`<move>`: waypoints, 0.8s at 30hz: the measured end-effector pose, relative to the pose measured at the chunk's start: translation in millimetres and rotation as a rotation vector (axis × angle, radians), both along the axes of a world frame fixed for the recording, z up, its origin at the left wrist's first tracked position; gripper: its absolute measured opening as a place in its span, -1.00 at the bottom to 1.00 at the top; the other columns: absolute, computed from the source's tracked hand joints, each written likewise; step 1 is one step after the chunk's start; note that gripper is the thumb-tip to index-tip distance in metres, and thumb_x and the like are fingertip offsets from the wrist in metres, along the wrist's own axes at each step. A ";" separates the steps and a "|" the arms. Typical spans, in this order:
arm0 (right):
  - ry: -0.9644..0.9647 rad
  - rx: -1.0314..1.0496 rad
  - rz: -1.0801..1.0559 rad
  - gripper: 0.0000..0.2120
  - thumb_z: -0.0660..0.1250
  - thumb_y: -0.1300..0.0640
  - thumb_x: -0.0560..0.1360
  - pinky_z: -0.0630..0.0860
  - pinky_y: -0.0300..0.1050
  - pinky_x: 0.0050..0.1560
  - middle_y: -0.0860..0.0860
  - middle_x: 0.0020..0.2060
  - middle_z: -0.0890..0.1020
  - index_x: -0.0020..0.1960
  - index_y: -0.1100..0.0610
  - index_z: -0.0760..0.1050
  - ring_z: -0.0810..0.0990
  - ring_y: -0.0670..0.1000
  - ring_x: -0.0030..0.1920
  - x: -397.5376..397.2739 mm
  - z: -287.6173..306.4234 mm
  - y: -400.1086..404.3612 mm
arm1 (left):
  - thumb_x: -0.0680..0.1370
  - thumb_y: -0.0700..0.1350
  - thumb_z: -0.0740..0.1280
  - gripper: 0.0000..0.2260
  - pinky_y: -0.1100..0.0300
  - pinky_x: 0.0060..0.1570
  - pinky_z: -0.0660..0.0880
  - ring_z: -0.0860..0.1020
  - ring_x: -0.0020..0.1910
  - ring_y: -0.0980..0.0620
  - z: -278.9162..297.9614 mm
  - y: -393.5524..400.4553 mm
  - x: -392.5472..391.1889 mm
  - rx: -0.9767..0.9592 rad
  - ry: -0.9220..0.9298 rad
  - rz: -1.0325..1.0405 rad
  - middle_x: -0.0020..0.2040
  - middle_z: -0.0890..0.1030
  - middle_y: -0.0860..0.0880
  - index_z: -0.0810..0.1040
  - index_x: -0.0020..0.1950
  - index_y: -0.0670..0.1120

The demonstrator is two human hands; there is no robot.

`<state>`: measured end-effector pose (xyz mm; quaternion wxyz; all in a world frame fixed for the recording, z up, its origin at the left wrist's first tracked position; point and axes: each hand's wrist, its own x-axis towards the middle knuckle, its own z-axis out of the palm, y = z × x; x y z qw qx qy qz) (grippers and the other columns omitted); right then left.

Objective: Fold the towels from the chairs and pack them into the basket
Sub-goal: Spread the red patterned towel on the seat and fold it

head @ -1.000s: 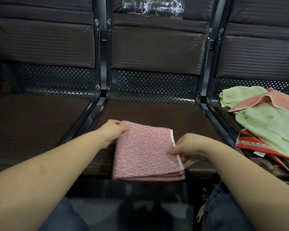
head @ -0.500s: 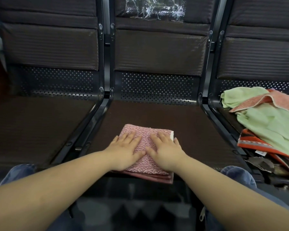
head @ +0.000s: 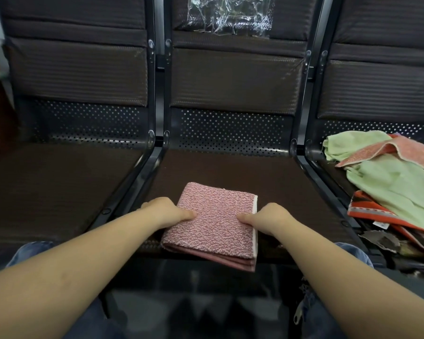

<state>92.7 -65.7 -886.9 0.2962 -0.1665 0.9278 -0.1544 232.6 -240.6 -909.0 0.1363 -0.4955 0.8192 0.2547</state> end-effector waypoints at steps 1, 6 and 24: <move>-0.015 0.010 0.013 -0.37 0.38 -0.24 0.42 0.44 -0.10 -0.06 0.08 0.03 0.54 0.25 0.23 0.43 0.52 0.09 0.02 1.8 1.0 0.4 | 0.33 0.37 0.38 -0.22 0.06 0.25 0.42 0.46 0.27 -0.16 -1.0 1.6 -0.8 0.026 0.026 0.014 0.32 0.48 -0.14 0.46 0.32 -0.17; -0.076 -0.112 -0.043 -0.47 0.43 -0.10 0.42 0.43 -0.13 -0.09 0.07 -0.04 0.52 0.22 0.24 0.45 0.50 0.05 -0.08 7.8 3.4 0.0 | 0.39 0.14 0.48 -0.40 0.11 0.08 0.48 0.56 0.09 -0.11 1.2 8.3 -4.3 0.173 0.261 0.107 0.16 0.57 -0.15 0.46 0.24 -0.23; -0.360 -0.713 0.162 -0.43 0.30 0.30 0.53 0.50 -0.21 -0.20 0.02 0.06 0.61 0.42 -0.16 0.30 0.59 -0.05 -0.17 -20.6 51.6 36.9 | 0.46 -0.45 0.25 -0.40 0.37 -0.18 0.52 0.64 -0.07 0.23 51.9 23.3 22.8 0.859 0.854 -0.013 0.19 0.57 0.08 0.38 0.40 0.05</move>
